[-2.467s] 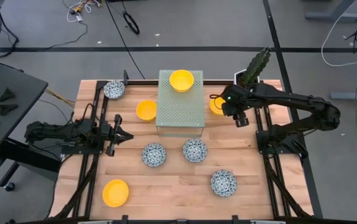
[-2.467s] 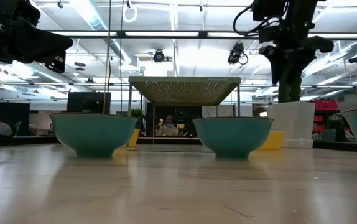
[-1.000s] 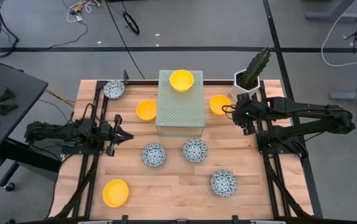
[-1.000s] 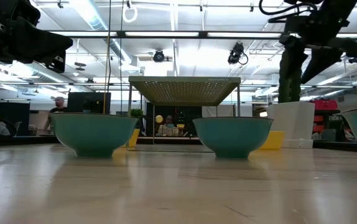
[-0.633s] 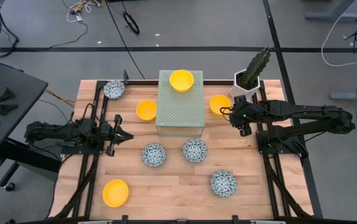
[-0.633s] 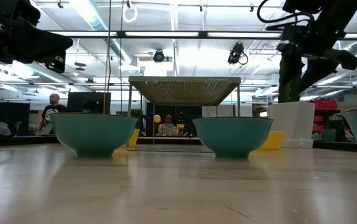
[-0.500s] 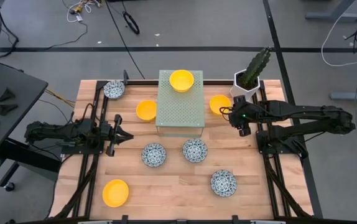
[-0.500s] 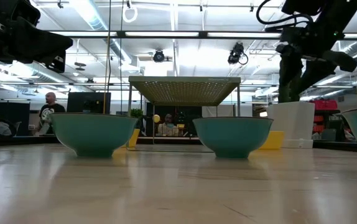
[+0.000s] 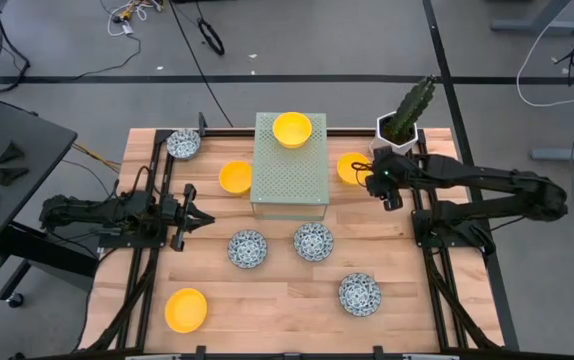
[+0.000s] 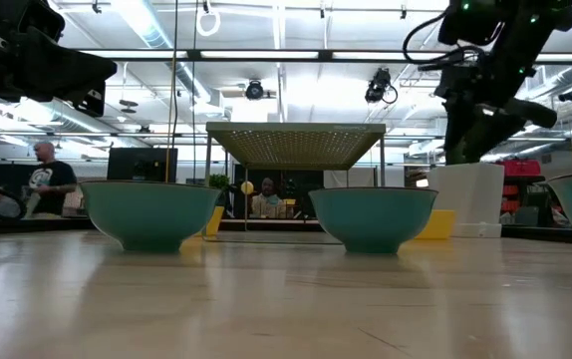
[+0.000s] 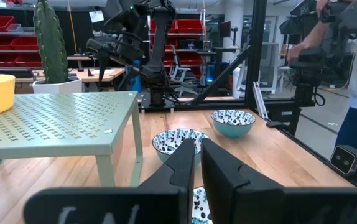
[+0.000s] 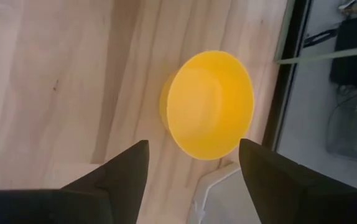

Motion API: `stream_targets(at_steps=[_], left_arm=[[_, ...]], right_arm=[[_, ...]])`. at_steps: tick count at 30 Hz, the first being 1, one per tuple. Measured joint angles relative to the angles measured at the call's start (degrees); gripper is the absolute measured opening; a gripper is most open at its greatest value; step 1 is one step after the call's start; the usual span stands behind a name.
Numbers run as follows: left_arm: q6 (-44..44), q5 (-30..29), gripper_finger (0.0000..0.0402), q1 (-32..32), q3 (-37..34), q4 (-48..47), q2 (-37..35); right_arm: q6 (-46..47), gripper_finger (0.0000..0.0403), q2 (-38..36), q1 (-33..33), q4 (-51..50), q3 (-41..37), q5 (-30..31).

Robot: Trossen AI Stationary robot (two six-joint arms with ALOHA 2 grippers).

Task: Pick & Place Mini bowls
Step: Stack the yellow bowl on top of the other yellow bowl on the shelf

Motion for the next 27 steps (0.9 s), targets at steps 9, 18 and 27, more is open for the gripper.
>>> stream_targets(at_steps=[9,18,27], left_arm=[[0.0,0.0,0.0034,0.0,0.0,0.01,0.01],[-0.02,0.0,0.0034,0.01,0.0,0.02,0.0],[0.0,0.0,0.0034,0.0,0.0,0.02,0.02]], right_arm=[[-0.04,0.0251,3.08,-4.22,-2.2,2.75,-4.85],[-0.34,0.0251,7.14,-7.79,-2.87,7.86,-7.42],[-1.44,0.0251,13.54,-11.63,-4.81,12.1,-10.08]])
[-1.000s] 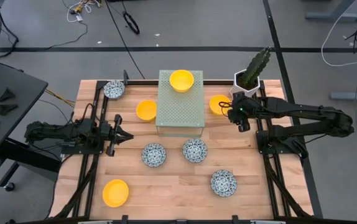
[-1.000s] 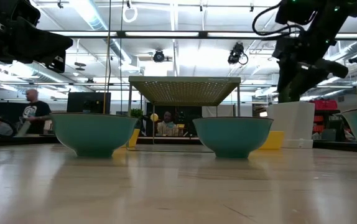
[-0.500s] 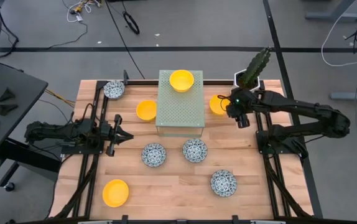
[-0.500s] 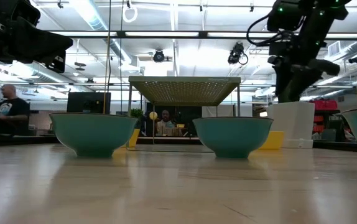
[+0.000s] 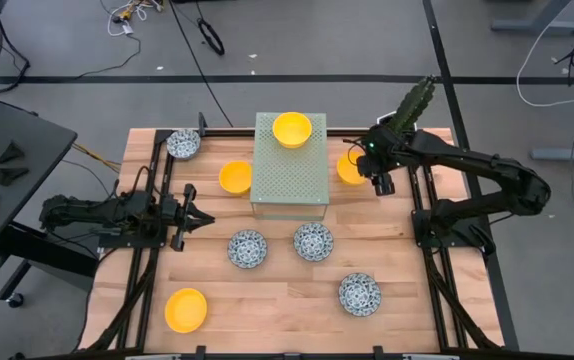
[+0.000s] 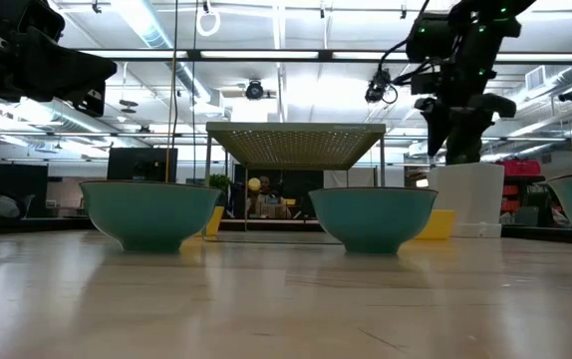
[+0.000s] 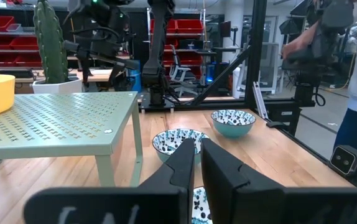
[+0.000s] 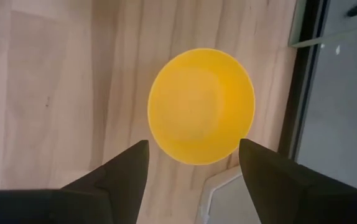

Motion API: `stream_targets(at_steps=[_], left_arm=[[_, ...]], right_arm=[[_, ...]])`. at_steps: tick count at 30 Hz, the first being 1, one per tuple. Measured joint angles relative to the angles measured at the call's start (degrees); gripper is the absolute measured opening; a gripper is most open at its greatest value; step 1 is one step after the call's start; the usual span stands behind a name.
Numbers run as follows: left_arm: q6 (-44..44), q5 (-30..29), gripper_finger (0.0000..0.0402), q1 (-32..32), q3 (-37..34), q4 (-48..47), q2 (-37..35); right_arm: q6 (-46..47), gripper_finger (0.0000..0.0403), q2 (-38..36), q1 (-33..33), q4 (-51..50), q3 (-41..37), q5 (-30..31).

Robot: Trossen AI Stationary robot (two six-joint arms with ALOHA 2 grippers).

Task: Pick & Place Mini bowls
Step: Stack the yellow bowl on top of the other yellow bowl on the shelf

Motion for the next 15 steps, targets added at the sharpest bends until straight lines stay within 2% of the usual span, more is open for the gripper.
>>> stream_targets(at_steps=[7,15], left_arm=[[0.0,-0.01,0.0034,0.0,0.0,-0.02,-0.02],[0.0,0.0,0.0034,0.01,0.0,0.0,-0.02]], right_arm=[[0.55,0.0251,4.07,-1.94,-2.04,1.72,-3.26],[1.55,0.0251,4.7,-2.03,-2.43,1.74,-5.91]])
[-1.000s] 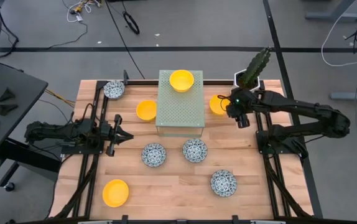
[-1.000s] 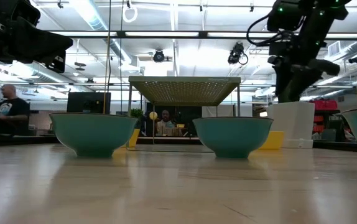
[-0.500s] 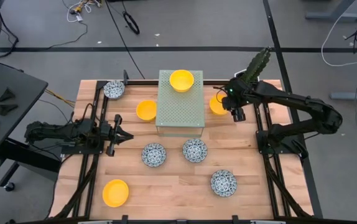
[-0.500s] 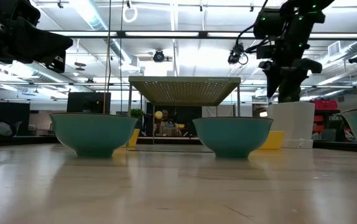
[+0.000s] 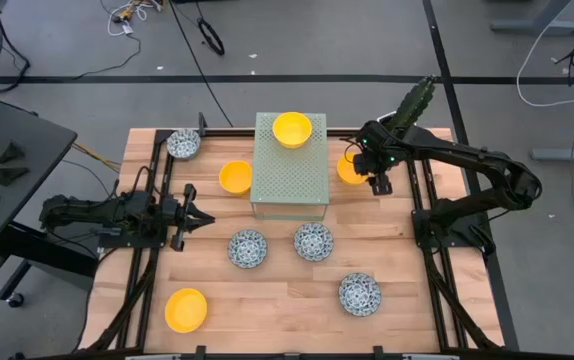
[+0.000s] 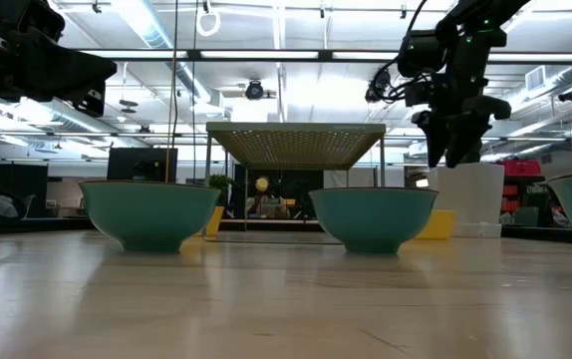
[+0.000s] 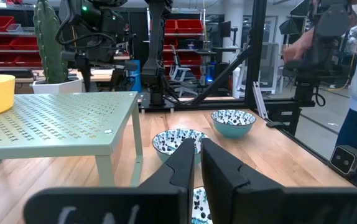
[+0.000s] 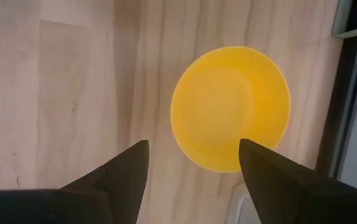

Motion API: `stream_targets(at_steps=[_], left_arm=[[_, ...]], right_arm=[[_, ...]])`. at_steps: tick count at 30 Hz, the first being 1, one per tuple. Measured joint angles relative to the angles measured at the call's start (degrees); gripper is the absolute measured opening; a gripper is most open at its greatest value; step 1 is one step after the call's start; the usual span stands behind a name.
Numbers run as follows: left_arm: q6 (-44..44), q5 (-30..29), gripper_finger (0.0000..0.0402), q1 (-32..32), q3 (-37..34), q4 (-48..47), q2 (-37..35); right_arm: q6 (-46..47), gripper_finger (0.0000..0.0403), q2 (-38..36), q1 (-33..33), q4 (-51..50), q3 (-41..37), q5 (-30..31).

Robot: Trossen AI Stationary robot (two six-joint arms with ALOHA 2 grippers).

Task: Pick & Place Mini bowls
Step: Stack the yellow bowl on top of the other yellow bowl on the shelf

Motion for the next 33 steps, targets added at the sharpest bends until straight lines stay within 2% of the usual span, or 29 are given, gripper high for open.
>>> stream_targets(at_steps=[17,28,33], left_arm=[[-0.02,0.0,0.0034,0.0,0.0,0.0,0.02],[0.0,0.0,0.0034,-0.02,0.0,-0.01,0.02],[0.0,-0.02,0.0034,0.0,0.0,-0.01,0.02]], right_arm=[[2.42,0.0251,5.14,0.04,4.91,0.02,-0.45],[12.87,0.0251,6.08,0.04,7.13,0.02,-1.98],[13.58,0.0251,6.08,0.04,7.13,0.0,-1.98]])
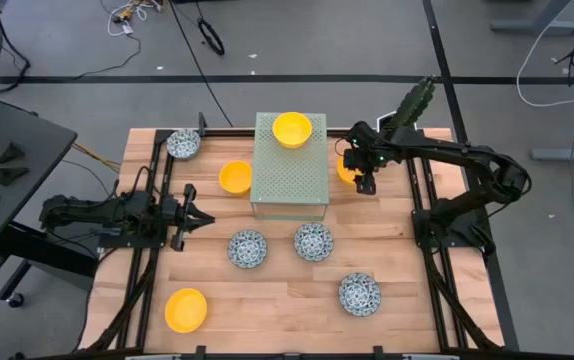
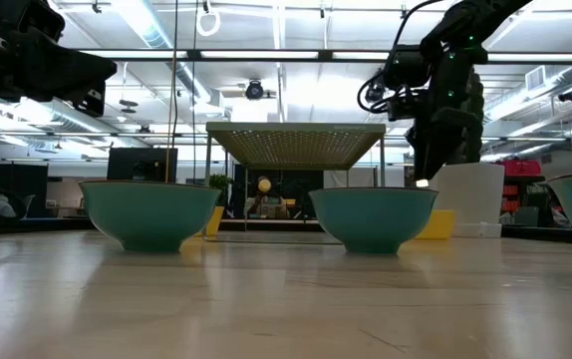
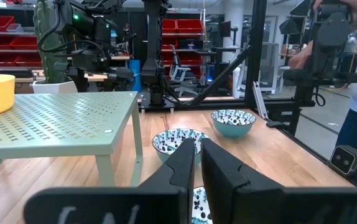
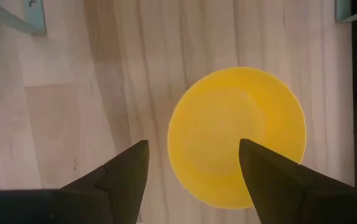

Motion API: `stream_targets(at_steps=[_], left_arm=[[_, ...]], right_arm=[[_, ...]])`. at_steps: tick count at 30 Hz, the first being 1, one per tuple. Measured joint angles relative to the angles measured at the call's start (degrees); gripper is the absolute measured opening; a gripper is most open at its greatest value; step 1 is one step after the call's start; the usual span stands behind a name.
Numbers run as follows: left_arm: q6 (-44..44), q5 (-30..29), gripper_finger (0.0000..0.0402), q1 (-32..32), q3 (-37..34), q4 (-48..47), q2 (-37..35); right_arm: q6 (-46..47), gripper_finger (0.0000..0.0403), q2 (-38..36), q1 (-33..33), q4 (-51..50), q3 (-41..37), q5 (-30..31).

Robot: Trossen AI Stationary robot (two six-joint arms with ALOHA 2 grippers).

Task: Pick & Place Mini bowls
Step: Stack the yellow bowl on top of the other yellow bowl on the shelf

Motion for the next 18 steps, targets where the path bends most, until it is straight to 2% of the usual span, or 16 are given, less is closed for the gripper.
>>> stream_targets(at_steps=[12,18], left_arm=[[0.0,0.0,0.0034,-0.02,0.0,-0.01,-0.02],[0.0,0.02,0.0034,-0.02,0.0,0.01,-0.02]], right_arm=[[-0.27,0.0251,-0.01,0.02,0.26,-0.25,0.0],[-1.58,0.0251,-0.02,0.02,1.15,-3.25,0.04]])
